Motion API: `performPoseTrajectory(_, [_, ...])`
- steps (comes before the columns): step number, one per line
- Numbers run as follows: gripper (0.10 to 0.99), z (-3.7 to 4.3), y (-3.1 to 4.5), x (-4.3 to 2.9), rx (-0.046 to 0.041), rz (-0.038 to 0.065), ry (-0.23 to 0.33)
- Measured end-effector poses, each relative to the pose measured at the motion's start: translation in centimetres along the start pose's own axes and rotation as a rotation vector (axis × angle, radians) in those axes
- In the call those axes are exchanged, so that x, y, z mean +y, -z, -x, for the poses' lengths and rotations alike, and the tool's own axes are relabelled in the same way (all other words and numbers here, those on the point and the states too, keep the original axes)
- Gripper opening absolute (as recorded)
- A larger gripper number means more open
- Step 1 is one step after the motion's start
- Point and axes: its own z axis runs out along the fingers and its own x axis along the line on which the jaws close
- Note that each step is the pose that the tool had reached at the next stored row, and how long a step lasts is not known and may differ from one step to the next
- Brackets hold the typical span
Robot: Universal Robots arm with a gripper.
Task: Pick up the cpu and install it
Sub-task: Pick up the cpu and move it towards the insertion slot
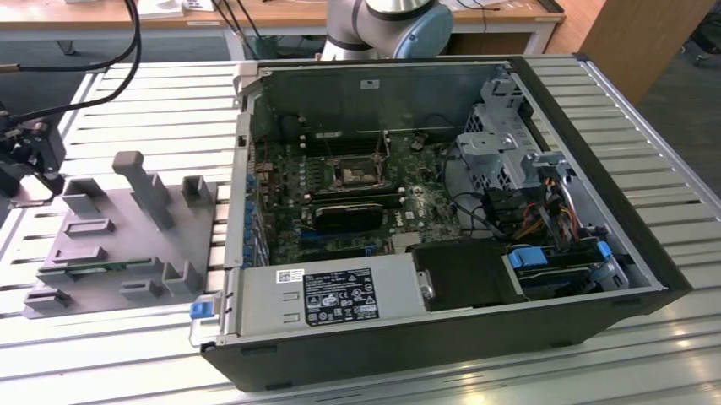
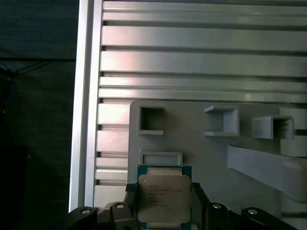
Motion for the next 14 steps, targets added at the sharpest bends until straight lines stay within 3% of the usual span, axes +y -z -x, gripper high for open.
performPoseTrajectory(14, [0.533, 0.0, 1.13, 0.2, 0.0, 0.0, 0.0])
